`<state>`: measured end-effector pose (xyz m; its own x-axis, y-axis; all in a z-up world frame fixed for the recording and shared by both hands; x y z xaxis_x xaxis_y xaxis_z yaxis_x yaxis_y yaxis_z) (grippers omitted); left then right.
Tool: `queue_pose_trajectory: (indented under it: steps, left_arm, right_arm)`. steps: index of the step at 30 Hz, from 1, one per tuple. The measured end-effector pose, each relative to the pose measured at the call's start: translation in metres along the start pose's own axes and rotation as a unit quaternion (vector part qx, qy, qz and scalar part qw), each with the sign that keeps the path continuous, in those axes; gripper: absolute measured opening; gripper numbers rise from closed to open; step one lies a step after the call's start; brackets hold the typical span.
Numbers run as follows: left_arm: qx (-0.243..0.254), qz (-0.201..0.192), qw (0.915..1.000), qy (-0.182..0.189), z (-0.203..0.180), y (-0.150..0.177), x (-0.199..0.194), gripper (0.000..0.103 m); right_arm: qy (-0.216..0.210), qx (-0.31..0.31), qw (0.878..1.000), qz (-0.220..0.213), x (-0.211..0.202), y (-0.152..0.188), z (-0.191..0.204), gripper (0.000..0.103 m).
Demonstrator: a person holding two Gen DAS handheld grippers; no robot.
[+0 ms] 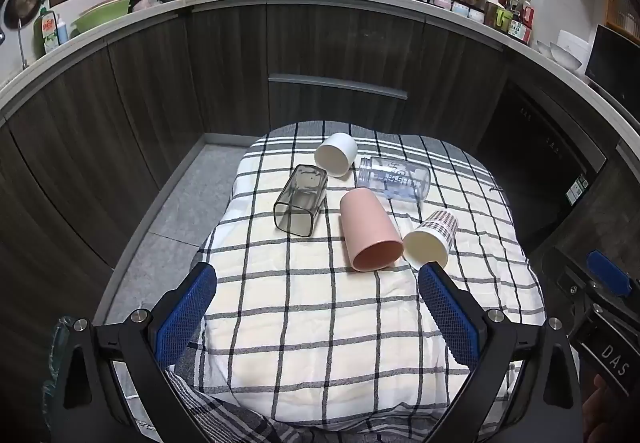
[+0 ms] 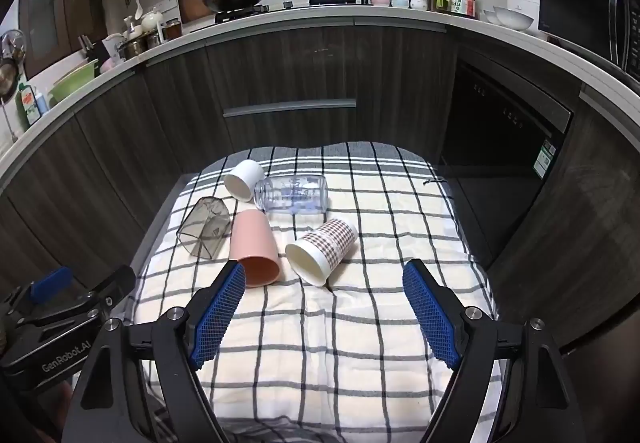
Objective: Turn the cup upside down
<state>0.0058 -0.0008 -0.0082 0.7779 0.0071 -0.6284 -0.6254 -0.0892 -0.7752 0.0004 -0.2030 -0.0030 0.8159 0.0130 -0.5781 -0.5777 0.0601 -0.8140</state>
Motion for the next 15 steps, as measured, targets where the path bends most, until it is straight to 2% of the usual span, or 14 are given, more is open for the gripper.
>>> queue_pose_trajectory:
  steps: [4,15]
  left_arm:
    - [-0.001,0.014,0.9999,0.0,0.0013,-0.0009,0.0032,0.103]
    - [0.0,-0.005,0.9999,0.01,0.0005,0.0005,-0.0027,0.103]
  right_arm:
    - [-0.001,0.003,1.0,0.003,0.0024,0.0013,-0.0038,0.081]
    - [0.001,0.001,1.0,-0.001,-0.0016,0.0006,0.0009,0.081]
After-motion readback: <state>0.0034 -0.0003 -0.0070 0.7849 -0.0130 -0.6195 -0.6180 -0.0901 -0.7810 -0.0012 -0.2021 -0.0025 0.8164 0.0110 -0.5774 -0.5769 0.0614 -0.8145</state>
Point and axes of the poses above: each gripper's, at about its wrist camera, not at the fingertips, and x roughly the way its jaws point, z to its left, y to its underside, the point moved 1 cm from there along x, roughly the way its jaws point, and after that the axes turned 8 degrees about -z, right-handed, at the moved point
